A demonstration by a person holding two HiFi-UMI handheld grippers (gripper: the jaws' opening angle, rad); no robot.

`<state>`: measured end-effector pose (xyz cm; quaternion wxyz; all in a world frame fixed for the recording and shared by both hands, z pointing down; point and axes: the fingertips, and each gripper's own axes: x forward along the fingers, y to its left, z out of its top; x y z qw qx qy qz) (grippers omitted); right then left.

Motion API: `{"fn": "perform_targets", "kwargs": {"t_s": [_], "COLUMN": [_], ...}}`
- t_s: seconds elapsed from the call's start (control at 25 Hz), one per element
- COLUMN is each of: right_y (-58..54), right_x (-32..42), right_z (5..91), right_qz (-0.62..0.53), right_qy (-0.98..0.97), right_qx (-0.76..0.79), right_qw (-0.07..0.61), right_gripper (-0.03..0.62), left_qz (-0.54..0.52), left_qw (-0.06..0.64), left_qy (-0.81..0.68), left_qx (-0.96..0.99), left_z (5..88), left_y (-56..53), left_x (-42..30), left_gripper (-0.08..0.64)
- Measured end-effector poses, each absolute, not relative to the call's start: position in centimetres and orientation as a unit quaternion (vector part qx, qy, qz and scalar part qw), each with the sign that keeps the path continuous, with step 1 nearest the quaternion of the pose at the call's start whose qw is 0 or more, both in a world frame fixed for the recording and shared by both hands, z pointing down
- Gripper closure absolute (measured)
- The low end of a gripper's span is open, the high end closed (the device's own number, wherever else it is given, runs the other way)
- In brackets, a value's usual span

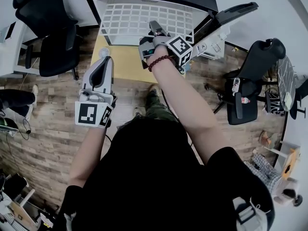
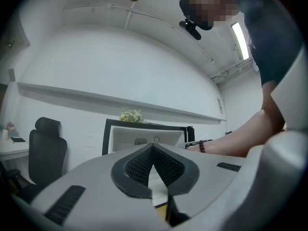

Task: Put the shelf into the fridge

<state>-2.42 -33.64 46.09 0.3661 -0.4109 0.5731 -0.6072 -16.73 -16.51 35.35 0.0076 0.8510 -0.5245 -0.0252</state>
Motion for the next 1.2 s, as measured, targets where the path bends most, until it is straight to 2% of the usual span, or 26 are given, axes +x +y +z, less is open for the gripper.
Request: {"fn": "perform_targets", "kwargs": {"t_s": [1.2], "right_y": [-31.6], "right_x": [-2.5], "right_z": [46.3], "right_qz": [-0.609], "right_qy": [0.568], "right_qx": [-0.412], "right_qw": [0.37], "right_gripper": [0.551], "left_qz": [-0.027], "left_qw": [0.0], "left_qy": [-0.521], "left_qx": [0.853], "left_z": [34.6], "left_y": [-14.9], "left_x": [-16.8], "left_gripper": [0.541]}}
